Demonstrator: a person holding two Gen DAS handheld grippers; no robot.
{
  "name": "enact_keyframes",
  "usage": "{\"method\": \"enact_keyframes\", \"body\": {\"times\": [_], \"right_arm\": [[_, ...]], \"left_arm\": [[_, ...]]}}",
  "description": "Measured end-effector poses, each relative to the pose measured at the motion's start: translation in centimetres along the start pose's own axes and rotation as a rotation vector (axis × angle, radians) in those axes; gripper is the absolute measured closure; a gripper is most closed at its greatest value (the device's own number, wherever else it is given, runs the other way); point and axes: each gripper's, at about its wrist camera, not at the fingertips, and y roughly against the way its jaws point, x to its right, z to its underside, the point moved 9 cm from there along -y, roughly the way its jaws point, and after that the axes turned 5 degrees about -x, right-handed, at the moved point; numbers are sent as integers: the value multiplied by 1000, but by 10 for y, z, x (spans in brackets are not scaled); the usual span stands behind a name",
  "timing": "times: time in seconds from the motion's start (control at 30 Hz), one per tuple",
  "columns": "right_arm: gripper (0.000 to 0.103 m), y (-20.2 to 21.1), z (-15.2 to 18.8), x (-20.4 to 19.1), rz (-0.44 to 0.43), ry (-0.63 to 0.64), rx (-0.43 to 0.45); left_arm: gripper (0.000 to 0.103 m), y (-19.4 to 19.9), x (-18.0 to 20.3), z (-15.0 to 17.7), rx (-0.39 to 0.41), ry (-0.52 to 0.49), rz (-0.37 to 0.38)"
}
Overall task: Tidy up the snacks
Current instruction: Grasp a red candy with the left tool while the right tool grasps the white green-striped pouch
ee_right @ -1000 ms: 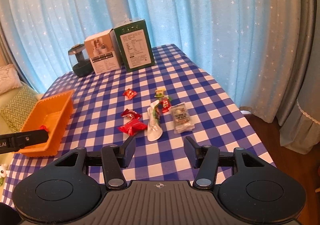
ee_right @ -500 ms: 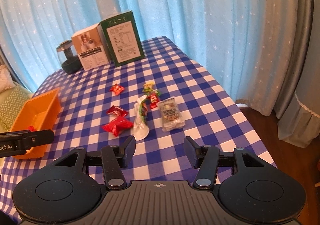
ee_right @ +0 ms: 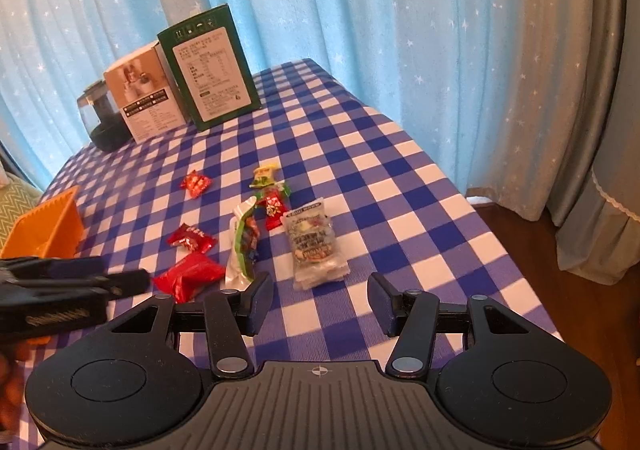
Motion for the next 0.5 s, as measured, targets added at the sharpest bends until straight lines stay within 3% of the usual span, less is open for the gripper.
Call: {"method": "enact_keyframes", "body": {"times": [0.17, 0.37, 0.5], "right_arm": [[50, -13, -3, 3, -5, -19, -7], [50, -23, -6, 3, -9, -31, -7], [50, -26, -5, -1, -23, -19, -6]], "left_arm": [[61, -29, 9, -3, -41, -79, 29], [64, -50, 15, -6, -83, -160, 50], [76, -58, 16, -3, -105, -168, 53]]}}
